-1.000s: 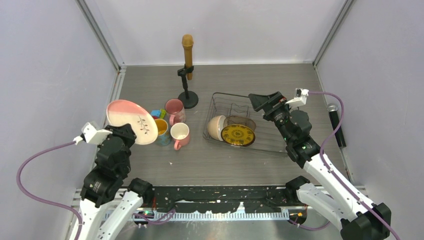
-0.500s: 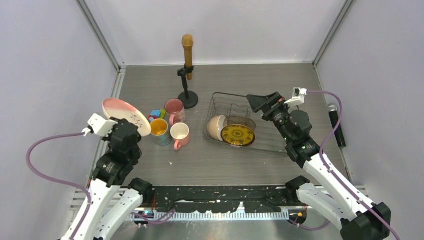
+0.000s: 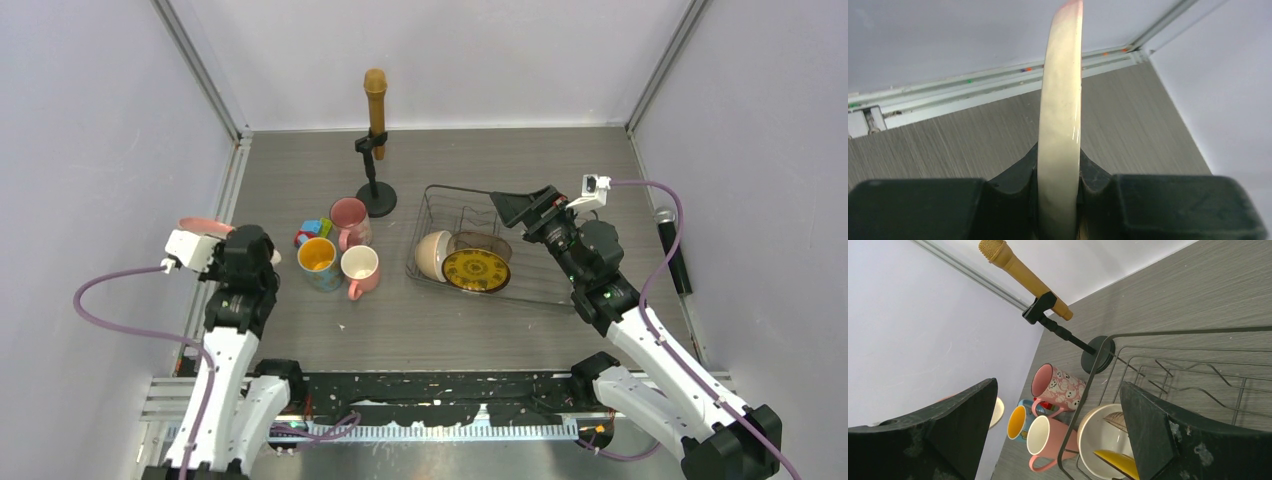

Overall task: Unload the mixed dishes from the dish rack
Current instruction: Place the plate at the center of the board.

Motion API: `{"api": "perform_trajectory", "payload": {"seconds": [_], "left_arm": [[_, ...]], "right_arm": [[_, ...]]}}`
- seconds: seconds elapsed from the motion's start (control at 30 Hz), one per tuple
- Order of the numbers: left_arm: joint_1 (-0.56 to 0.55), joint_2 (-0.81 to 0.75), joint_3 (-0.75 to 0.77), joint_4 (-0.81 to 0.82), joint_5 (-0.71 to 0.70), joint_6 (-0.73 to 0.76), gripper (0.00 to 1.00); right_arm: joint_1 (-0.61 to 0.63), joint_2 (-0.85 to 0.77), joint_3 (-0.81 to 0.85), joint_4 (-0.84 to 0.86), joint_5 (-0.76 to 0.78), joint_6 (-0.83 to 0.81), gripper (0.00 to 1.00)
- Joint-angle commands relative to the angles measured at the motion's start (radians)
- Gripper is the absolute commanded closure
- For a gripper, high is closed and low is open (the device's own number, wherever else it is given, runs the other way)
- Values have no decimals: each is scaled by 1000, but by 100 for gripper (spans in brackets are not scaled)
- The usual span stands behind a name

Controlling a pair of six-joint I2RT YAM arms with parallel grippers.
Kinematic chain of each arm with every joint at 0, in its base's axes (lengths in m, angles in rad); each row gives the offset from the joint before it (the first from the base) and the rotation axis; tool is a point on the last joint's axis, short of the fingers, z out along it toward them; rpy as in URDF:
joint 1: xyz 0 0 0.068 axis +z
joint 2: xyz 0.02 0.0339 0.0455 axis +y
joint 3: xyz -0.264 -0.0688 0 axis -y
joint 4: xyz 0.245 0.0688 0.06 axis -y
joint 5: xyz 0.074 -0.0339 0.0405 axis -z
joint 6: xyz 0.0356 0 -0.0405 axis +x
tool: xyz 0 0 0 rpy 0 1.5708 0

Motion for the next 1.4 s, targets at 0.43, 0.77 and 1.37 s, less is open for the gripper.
{"api": "perform_trajectory", "payload": {"seconds": [0.43,0.77,1.37], "left_arm": [[437,95,-170,218,355,-290,100],[436,120,-274,161,415,-485,100],[437,254,-386,211,472,-586,98]], "right_arm": [[5,29,30,30,-46,-38,1],[5,5,23,30,-28,-39,1],[5,-19,13,17,17,-48,1]]}}
